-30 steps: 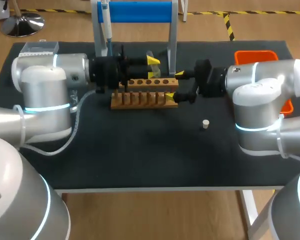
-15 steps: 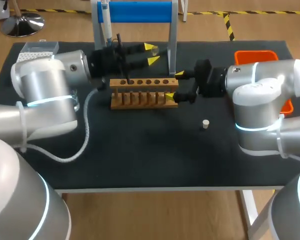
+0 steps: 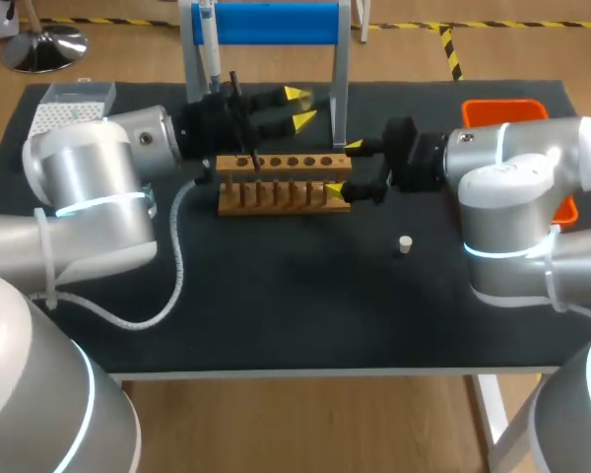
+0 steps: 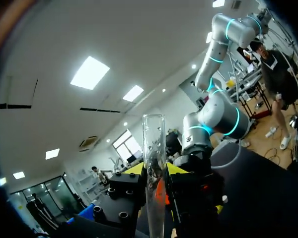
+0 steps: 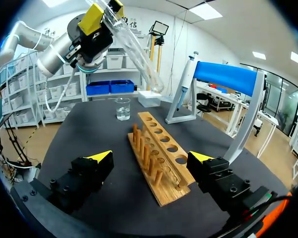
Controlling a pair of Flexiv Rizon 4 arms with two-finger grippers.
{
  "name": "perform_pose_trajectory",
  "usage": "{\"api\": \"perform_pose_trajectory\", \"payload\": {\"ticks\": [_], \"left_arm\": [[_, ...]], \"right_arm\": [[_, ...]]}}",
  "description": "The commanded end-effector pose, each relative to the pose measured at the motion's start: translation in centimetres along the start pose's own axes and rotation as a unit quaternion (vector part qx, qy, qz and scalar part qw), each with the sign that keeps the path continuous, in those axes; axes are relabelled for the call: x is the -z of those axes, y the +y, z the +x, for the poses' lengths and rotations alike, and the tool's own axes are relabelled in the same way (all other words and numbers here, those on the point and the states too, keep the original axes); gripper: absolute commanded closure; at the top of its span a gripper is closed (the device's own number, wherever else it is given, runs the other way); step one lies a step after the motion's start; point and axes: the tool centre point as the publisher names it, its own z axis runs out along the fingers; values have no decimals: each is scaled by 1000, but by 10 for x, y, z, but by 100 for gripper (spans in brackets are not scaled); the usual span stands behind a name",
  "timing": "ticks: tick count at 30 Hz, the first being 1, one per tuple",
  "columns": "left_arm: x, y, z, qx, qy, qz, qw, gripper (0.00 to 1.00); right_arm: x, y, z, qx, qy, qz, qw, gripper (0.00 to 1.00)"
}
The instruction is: Invert the test tube, pick up the pipette, mount the tip to pipette, aspirate from beaker and dispense into the tube, eject the tip, return the pipette, and cap with the stopper.
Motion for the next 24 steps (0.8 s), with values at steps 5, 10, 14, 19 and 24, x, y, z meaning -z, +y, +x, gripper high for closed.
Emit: {"api": "perform_pose_trajectory", "payload": {"ticks": [5,10,14,19,24], "left_arm": [[0,11,-21,94,88,30,991,100],[-4,22,-20,133,104,11,986,100],[-7,28,-20,154,106,-5,982,100],[-7,36,-20,176,98,-23,979,100],[-8,45,-19,197,89,-27,976,100]], "right_arm": [[1,0,0,0,0,0,1000,0],[1,0,0,0,0,0,1000,0],[1,0,0,0,0,0,1000,0],[1,0,0,0,0,0,1000,0],[1,0,0,0,0,0,1000,0]]}}
